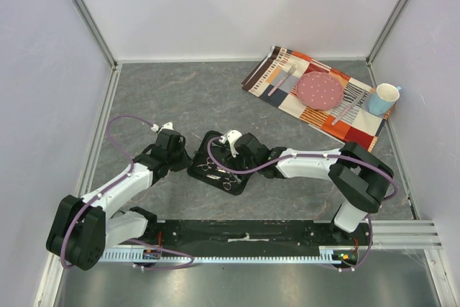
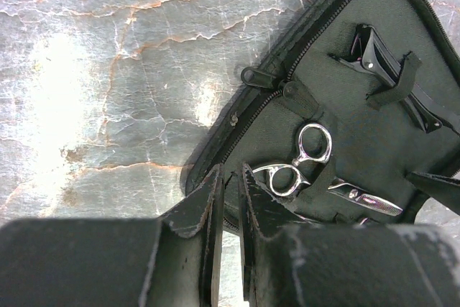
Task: Sort the hair-cutting tools
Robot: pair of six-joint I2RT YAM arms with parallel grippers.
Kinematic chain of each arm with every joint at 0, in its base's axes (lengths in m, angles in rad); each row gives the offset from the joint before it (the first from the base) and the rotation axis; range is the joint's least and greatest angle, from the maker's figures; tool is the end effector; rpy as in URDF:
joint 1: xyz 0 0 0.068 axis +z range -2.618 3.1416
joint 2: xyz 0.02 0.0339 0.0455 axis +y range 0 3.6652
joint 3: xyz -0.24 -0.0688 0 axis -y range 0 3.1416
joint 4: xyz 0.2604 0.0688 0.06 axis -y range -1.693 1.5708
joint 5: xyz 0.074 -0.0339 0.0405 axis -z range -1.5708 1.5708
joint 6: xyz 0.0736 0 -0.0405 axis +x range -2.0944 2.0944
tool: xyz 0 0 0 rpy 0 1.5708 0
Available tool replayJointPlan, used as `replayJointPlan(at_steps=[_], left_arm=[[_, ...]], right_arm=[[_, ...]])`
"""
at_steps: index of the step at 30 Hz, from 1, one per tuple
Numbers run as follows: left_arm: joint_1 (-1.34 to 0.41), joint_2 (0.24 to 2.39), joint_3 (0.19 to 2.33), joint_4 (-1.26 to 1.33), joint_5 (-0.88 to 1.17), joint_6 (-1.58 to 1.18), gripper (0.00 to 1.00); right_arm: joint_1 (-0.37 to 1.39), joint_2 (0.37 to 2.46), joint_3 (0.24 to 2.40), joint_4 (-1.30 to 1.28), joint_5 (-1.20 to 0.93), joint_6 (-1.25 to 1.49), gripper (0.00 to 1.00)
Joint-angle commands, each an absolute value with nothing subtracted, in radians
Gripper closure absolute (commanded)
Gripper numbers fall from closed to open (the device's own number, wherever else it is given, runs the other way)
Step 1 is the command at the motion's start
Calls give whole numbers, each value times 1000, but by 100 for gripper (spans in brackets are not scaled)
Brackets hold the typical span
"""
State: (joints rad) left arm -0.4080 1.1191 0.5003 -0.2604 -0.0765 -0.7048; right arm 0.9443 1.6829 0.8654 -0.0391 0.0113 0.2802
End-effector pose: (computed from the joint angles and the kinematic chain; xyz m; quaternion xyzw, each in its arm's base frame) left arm 0.2374 -0.0965 0.1137 -0.1518 0.9279 -0.1483 0.3066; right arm 0.2149 0.2955 0.0916 -0.3035 0.8864 0.1966 0.2891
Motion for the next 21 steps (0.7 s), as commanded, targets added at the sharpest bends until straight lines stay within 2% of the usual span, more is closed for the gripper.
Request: replayJointPlan(at_steps=[1,6,12,14,15,17,21], left_arm=[[-413,1120,540,-268,-95,-672,81],[-413,1120,546,-276,-94,-670,81],[-413,1121,563,-287,-81,-669,81],[-413,1117,565,-290,-81,-667,81],[-413,1114,565,-290,-81,-667,81],[-413,1114,565,-291,-83,-667,81],[-413,1111,569,-287,-78,-667,81]], right_arm=[[934,1713,816,-86,14,287,38],[930,1730,807,-81,25,291,51],[911,1735,804,-83,37,311,54],[905,1733,804,-81,32,313,53],[904,1730,805,-83,37,313,45],[904,1709,807,-81,58,310,37],[905,1641,856,-104,101,287,32]])
